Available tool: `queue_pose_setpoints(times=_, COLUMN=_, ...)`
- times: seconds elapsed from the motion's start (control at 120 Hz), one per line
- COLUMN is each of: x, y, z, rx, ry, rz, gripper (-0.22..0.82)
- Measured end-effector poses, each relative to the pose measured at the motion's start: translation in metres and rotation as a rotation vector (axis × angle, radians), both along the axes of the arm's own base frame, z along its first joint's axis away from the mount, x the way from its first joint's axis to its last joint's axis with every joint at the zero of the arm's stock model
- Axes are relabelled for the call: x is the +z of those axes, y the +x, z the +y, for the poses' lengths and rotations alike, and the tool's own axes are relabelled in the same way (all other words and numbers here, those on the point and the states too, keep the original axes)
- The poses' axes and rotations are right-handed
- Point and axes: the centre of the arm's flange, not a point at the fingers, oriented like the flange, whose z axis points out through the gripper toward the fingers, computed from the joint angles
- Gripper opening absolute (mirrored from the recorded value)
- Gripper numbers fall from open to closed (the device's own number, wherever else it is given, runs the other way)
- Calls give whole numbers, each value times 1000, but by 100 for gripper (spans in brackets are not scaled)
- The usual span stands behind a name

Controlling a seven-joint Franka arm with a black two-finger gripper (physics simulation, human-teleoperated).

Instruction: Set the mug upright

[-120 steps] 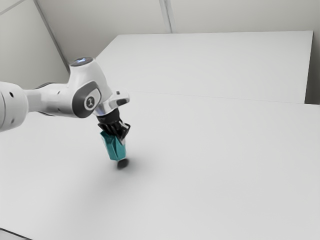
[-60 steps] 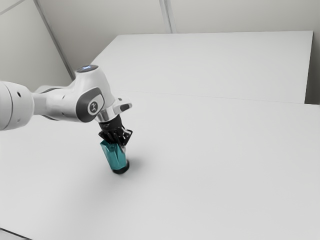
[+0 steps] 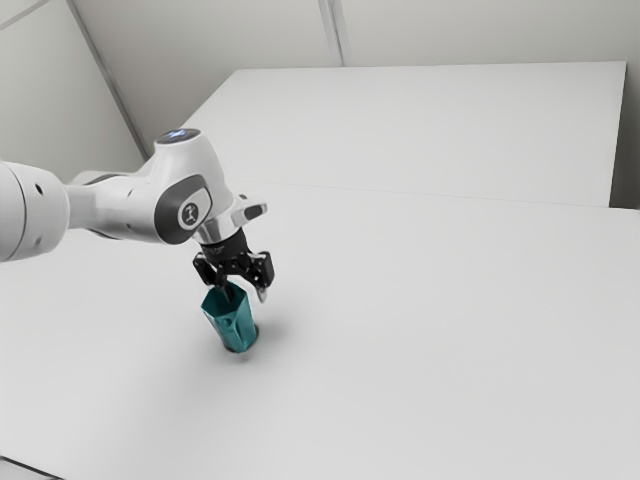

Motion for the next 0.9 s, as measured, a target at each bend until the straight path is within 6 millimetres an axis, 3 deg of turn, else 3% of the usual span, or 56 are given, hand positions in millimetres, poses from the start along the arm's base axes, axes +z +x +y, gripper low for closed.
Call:
queue_pose_setpoints(times=0.225, x=20, y=3, z=0, rx=24, ry=10, rz=-39, gripper=44)
queue_pose_setpoints(times=0.408, x=61, y=12, z=0, rx=37, ry=22, rz=-88, gripper=48)
queue_pose_setpoints(times=0.558, x=117, y=34, z=2, rx=22, ry=20, rz=-128, gripper=54)
queue_pose_setpoints(times=0.725, x=184, y=55, z=20, rx=-33, ry=20, rz=-170, gripper=58)
queue_pose_setpoints(times=0.9, x=256, y=57, z=45, rx=-103, ry=35, rz=-212, gripper=59)
